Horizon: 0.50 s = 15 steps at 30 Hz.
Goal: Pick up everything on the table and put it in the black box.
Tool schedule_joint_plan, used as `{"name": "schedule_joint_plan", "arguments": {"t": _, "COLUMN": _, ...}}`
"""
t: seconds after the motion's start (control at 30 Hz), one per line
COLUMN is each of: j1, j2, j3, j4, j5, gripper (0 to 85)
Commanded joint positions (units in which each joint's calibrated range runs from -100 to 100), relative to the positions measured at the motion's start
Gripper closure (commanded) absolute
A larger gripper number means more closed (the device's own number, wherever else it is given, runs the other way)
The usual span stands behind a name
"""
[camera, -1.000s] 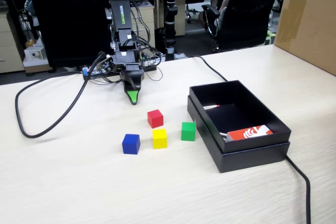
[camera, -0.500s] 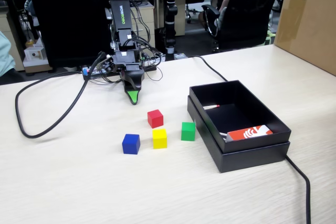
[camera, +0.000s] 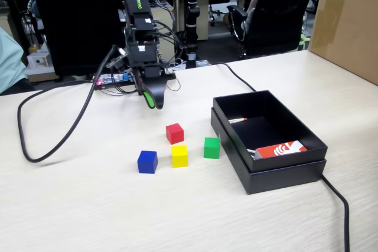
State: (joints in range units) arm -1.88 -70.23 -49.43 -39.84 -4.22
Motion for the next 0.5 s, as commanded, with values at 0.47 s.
{"name": "schedule_joint_plan", "arguments": {"t": 0.47, "j1": 3.32, "j2": 39.88, "j3": 28.21, "j4": -3.75, "j5": 1.37, "gripper": 40.4}}
